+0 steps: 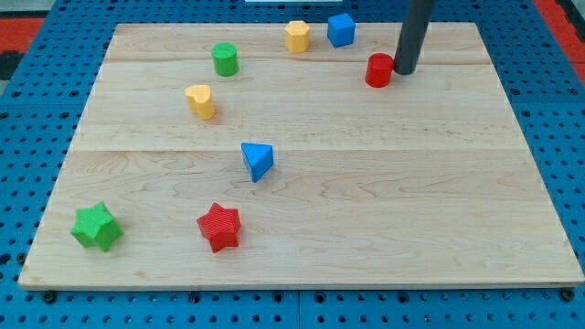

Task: Place the blue cube horizontally to the yellow hexagon

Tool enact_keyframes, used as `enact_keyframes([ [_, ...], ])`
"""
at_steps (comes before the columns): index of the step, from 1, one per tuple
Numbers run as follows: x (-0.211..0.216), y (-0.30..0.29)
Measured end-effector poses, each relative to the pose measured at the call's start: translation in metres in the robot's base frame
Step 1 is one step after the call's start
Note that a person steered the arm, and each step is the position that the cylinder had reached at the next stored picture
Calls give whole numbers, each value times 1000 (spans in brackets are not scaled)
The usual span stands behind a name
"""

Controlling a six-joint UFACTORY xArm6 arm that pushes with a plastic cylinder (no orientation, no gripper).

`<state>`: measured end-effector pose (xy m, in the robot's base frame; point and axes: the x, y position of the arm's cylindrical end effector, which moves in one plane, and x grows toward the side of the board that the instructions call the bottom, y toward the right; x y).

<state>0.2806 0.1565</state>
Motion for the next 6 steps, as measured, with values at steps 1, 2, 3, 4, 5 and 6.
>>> enact_keyframes([
  [1, -4, 14],
  [2, -87, 17],
  [3, -89, 8],
  [4, -88, -28],
  [5, -88, -75],
  [6, -76, -80],
])
